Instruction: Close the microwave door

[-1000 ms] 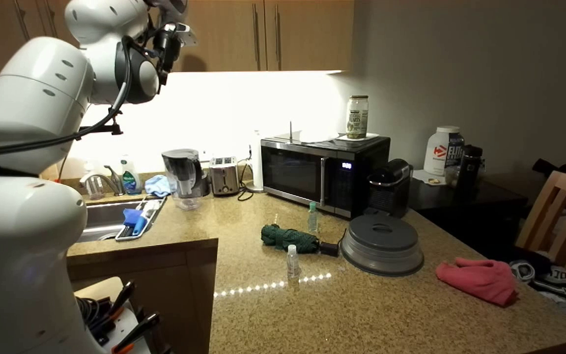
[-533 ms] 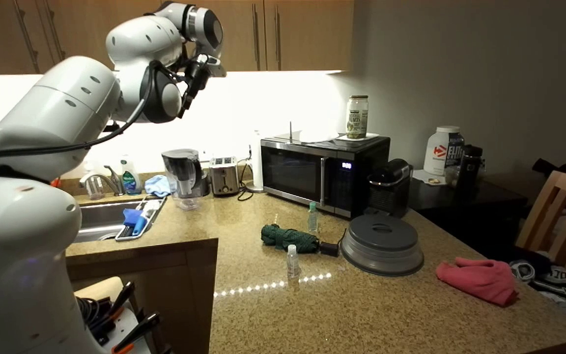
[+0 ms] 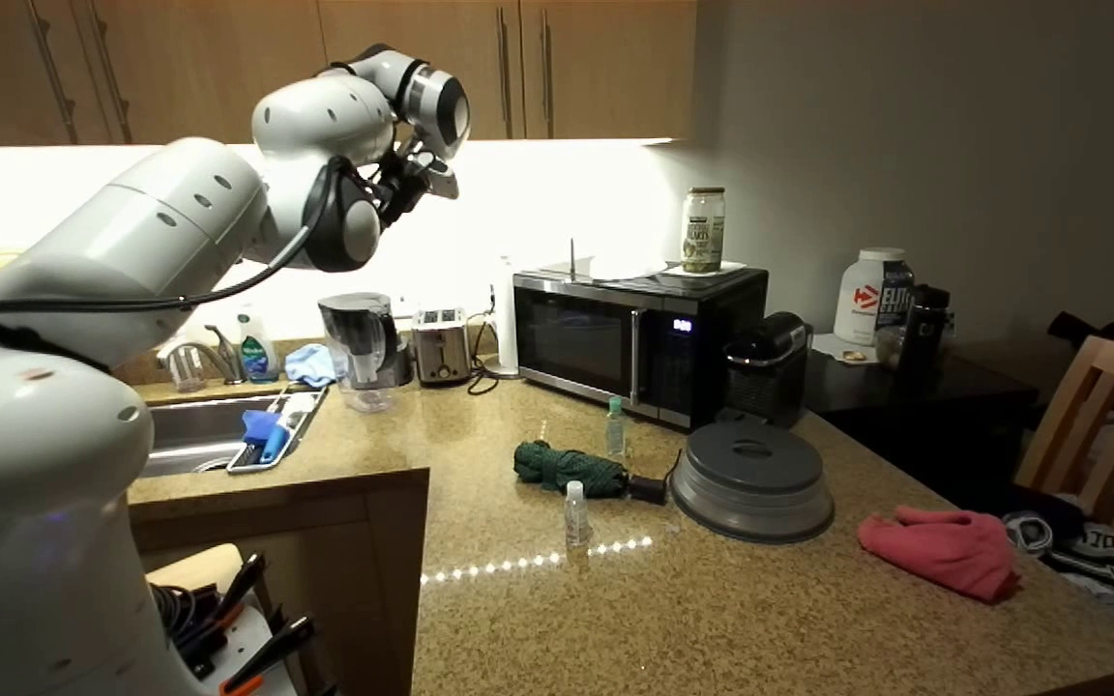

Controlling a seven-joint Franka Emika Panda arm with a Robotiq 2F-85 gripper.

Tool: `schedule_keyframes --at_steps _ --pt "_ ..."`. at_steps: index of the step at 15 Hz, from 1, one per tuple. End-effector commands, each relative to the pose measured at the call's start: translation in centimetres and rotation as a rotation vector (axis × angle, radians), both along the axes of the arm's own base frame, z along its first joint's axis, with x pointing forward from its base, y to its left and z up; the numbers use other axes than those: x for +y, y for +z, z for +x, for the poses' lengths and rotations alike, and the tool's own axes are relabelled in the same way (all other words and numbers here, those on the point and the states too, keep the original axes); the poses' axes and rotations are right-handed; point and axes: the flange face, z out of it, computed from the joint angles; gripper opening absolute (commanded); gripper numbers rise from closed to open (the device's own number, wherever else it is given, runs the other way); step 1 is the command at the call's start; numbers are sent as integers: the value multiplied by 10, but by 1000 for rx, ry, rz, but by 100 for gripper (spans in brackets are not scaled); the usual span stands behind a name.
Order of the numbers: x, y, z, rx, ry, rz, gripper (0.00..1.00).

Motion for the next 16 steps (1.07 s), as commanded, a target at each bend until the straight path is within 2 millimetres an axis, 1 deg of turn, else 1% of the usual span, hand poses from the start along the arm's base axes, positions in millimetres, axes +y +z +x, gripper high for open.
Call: schedule_keyframes --at_steps 1,5,7,8,9,12,16 --pt "10 -27 2 164 -14 98 100" --pt "17 -54 6 270 -31 150 100" --pt "18 -59 7 287 -38 158 100" --pt "21 -56 9 242 -38 177 100" --pt "26 -45 11 144 -37 195 100" --pt "40 -9 9 0 -74 226 100" --pt "60 54 -15 -202 -77 235 100"
